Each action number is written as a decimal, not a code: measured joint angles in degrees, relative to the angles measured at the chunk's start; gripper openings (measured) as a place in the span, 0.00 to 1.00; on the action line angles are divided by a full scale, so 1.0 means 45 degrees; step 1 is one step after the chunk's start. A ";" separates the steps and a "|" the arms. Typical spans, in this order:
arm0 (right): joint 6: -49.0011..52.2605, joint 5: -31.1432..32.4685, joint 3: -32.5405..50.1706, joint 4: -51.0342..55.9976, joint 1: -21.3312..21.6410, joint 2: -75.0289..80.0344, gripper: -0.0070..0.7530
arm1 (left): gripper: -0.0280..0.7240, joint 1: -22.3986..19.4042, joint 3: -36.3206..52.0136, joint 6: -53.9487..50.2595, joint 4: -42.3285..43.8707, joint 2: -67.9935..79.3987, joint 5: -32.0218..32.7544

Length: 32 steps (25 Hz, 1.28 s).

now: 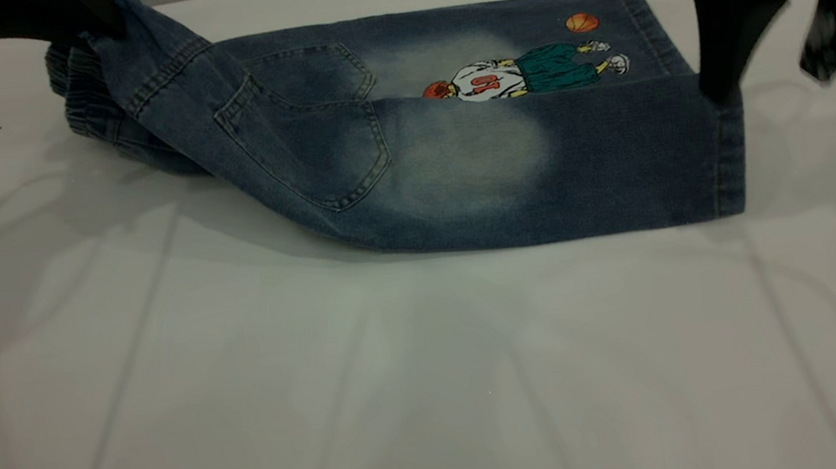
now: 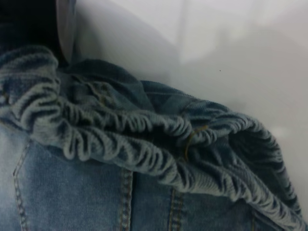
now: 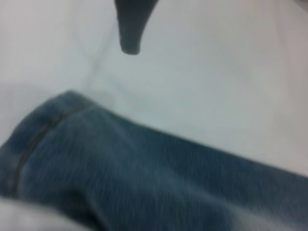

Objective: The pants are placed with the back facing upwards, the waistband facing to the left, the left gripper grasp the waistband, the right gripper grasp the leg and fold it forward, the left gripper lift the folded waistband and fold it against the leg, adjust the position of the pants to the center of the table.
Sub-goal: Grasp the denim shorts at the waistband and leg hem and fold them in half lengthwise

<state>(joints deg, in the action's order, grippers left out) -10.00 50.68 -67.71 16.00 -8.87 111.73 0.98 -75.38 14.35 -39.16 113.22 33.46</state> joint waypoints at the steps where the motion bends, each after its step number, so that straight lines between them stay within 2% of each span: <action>1: -0.0012 -0.0265 0.0304 0.0052 0.0000 0.0012 0.75 | 0.16 0.0000 0.0000 0.0000 0.0000 0.0000 0.0011; 5: -0.0674 -0.1577 0.1460 0.1081 0.0000 0.0012 0.75 | 0.16 0.0000 0.0000 0.0000 0.0000 0.0000 0.0015; 12: -0.4246 -0.4017 0.2916 0.4516 0.0000 0.0365 0.75 | 0.16 0.0000 0.0000 0.0012 0.0000 0.0000 0.0064; 21: -0.5010 -0.5343 0.2933 0.4990 0.0000 0.1526 0.72 | 0.16 0.0000 0.0000 0.0012 0.0000 0.0000 0.0110; 23: -0.5021 -0.5409 0.2933 0.4990 0.0000 0.1730 0.65 | 0.16 0.0000 0.0000 0.0012 0.0000 0.0000 0.0110; 24: -0.5066 -0.5407 0.2933 0.5011 0.0000 0.1755 0.58 | 0.16 0.0000 0.0000 0.0012 -0.0011 0.0000 0.0110; 26: -0.5361 -0.5407 0.2933 0.5072 0.0000 0.1766 0.41 | 0.16 0.0000 0.0000 0.0012 -0.0003 0.0000 0.0110; 28: -0.6032 -0.5288 0.2933 0.5495 0.0000 0.1766 0.18 | 0.16 0.0000 0.0000 0.0012 -0.0003 0.0000 0.0110; 29: -0.6487 -0.5219 0.2933 0.5795 0.0000 0.1766 0.11 | 0.16 0.0000 0.0000 0.0012 -0.0003 0.0000 0.0110; 32: -0.8040 -0.4908 0.2933 0.7244 0.0000 0.1766 0.06 | 0.16 0.0000 0.0000 0.0012 -0.0003 0.0000 0.0110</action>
<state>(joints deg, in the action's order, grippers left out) -46.18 28.59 -54.52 48.60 -8.87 119.68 0.98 -75.38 14.40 -39.17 113.22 33.96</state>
